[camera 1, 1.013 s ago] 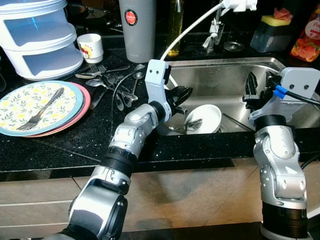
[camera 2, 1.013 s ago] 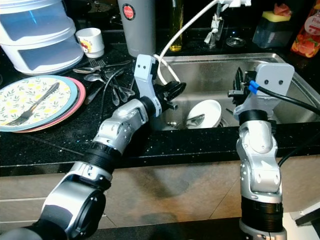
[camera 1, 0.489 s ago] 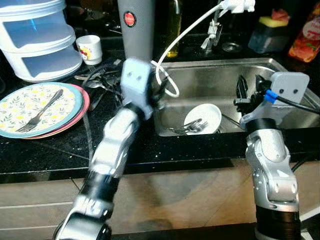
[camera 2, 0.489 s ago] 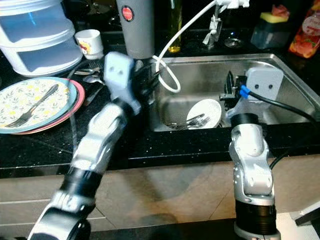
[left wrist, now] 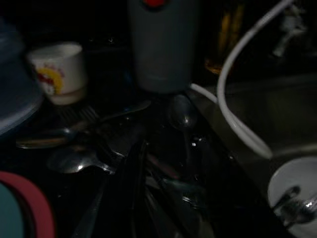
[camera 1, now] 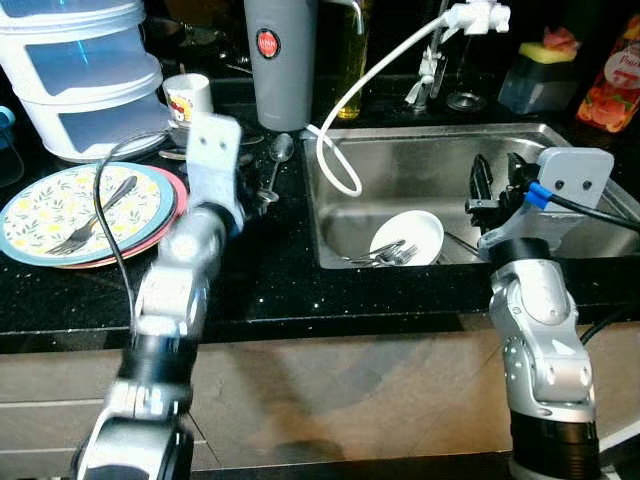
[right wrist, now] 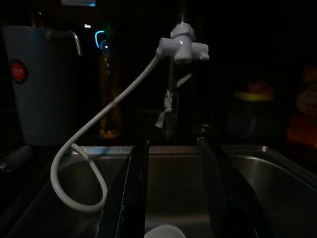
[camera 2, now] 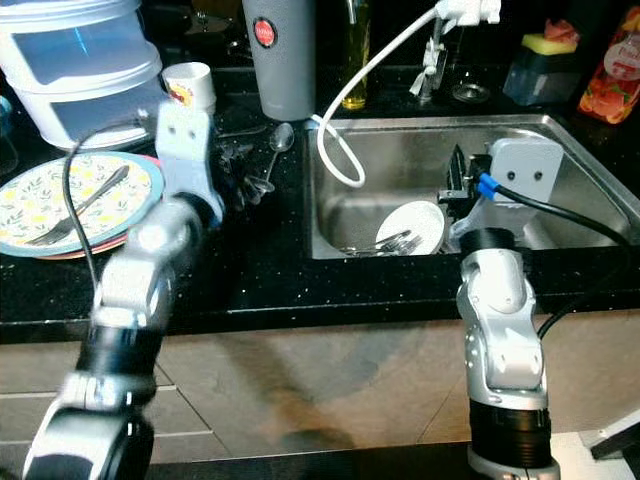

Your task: Kitchen organization

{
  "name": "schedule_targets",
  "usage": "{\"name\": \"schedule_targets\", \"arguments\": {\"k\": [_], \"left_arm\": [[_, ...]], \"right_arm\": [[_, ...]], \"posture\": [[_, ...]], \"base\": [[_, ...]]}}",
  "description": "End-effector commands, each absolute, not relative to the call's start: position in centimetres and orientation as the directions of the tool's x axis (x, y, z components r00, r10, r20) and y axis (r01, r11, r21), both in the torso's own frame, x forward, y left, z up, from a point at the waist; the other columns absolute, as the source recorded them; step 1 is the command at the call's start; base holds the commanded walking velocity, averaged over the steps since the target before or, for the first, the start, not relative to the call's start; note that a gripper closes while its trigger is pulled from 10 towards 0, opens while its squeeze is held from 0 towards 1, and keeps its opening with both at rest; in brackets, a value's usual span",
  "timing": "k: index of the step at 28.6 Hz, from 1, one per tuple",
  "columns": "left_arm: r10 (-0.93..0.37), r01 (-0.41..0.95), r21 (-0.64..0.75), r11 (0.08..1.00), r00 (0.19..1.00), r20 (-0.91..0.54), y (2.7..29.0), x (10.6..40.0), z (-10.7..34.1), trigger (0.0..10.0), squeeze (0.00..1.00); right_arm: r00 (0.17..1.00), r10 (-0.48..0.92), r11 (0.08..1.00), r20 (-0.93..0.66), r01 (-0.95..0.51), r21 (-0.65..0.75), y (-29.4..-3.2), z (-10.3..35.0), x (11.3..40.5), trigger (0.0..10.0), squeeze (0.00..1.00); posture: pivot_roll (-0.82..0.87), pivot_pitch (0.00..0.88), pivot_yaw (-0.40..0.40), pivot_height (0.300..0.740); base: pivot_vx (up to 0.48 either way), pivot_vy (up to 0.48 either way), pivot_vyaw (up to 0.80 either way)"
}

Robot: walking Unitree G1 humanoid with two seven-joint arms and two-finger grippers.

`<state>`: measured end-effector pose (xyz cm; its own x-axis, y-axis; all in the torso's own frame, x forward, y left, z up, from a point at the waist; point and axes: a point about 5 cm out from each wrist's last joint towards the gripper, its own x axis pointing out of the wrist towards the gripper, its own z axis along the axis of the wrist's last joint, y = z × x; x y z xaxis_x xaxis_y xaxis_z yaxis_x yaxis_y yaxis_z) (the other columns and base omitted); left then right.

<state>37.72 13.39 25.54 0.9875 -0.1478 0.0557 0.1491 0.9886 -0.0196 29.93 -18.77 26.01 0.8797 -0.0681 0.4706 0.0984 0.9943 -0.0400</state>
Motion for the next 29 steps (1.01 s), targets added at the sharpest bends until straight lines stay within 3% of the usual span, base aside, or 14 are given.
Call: {"name": "schedule_targets", "arguments": {"k": [1,8,9,10,19,20,26,27,28,29], "left_arm": [[-0.113,0.111,-0.067,0.992,0.993,-0.032,14.2,38.3,24.1,10.0,0.0],[-0.092,0.066,-0.229,0.971,0.99,-0.103,14.5,40.0,24.4,10.0,0.0],[-0.093,0.058,-0.262,0.963,0.988,-0.123,14.5,40.3,24.3,10.0,0.98],[-0.101,0.06,-0.281,0.958,0.986,-0.133,14.6,40.5,24.3,10.0,1.0],[-0.125,0.041,-0.386,0.921,0.973,-0.194,14.7,41.3,23.7,10.0,1.0],[-0.126,0.026,-0.422,0.906,0.969,-0.21,14.8,41.4,23.4,10.0,0.0],[-0.126,-0.026,-0.505,0.863,0.956,-0.264,14.4,41.5,22.6,10.0,0.0],[-0.133,-0.034,-0.519,0.854,0.95,-0.281,14.3,41.6,22.2,9.4,0.0],[-0.135,-0.038,-0.525,0.85,0.948,-0.287,14.2,41.6,22.1,9.4,0.0],[-0.139,-0.039,-0.532,0.846,0.947,-0.291,14.2,41.6,22.0,6.7,0.0]], "right_arm": [[0.885,-0.058,0.996,0.462,0.085,-0.038,-18.6,25.8,30.0,10.0,0.0],[0.886,-0.067,0.995,0.459,0.095,-0.039,-18.8,25.7,29.8,10.0,0.0],[0.886,-0.069,0.994,0.459,0.098,-0.039,-18.8,25.6,29.7,10.0,0.0],[0.886,-0.072,0.994,0.459,0.101,-0.039,-18.9,25.6,29.6,10.0,0.0],[0.886,-0.079,0.994,0.457,0.106,-0.034,-19.0,25.6,29.6,10.0,0.0],[0.886,-0.077,0.994,0.457,0.104,-0.034,-19.0,25.6,29.6,10.0,0.0],[0.886,-0.074,0.994,0.458,0.1,-0.033,-18.9,25.7,29.7,10.0,0.0],[0.886,-0.074,0.994,0.457,0.1,-0.033,-18.9,25.7,29.7,10.0,0.0],[0.886,-0.075,0.994,0.457,0.1,-0.033,-18.9,25.7,29.7,10.0,0.0],[0.886,-0.075,0.994,0.457,0.1,-0.033,-18.9,25.7,29.7,10.0,0.0]], "posture": [[0.01,0.073,0.018,0.74],[0.0,0.081,0.028,0.74],[-0.01,0.084,0.03,0.74],[-0.01,0.085,0.031,0.74],[-0.01,0.089,0.03,0.74],[-0.01,0.089,0.03,0.74],[-0.01,0.09,0.03,0.74],[-0.01,0.09,0.031,0.74],[-0.01,0.09,0.031,0.74],[-0.01,0.089,0.03,0.74]], "base": [[0.0,0.0,0.0],[0.0,0.0,0.0],[0.0,0.0,0.0],[0.0,0.0,0.0],[0.0,0.0,0.0],[0.0,0.0,0.0],[0.0,0.0,0.0],[0.0,0.0,0.0],[0.0,0.0,0.0],[0.0,0.0,0.0]]}}
